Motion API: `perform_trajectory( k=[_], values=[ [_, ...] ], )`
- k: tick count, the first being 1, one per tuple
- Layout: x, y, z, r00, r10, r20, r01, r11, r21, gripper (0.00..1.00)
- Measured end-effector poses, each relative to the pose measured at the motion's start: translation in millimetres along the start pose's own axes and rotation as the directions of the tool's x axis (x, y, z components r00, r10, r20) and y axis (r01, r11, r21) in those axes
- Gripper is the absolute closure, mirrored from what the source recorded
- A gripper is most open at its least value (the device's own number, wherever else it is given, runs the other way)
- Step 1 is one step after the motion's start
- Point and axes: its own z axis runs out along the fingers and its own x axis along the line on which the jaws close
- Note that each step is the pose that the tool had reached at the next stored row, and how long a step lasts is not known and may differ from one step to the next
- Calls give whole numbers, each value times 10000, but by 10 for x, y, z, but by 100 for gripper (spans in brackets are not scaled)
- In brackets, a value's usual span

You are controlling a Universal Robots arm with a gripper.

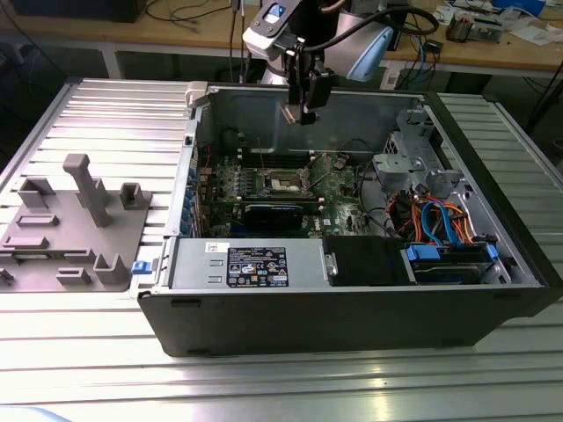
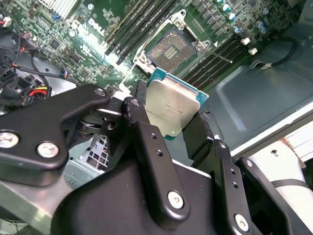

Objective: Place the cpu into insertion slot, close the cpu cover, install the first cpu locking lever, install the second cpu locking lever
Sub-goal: 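Place the cpu into insertion slot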

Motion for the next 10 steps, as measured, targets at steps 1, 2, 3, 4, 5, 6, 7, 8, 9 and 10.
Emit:
perform_trajectory(
  k=[1,2,3,4,5,6,7,8,9,10],
  values=[
    [-1,2,8,9999,113,19,-113,9999,16,46],
    [-1,4,15,9998,205,31,-206,9998,28,46],
    [-2,5,23,9995,324,42,-324,9995,42,46],
    [-2,6,29,9991,410,48,-410,9991,52,46],
    [-3,7,40,9985,553,59,-553,9984,71,46],
    [-4,10,47,9978,661,70,-662,9978,90,46],
    [-4,12,52,9973,733,76,-733,9972,107,46],
    [-5,15,58,9967,811,77,-812,9966,126,46],
    [-6,18,60,9963,860,79,-861,9962,140,46],
    [-7,21,64,9958,910,80,-911,9957,156,46]
  ],
)
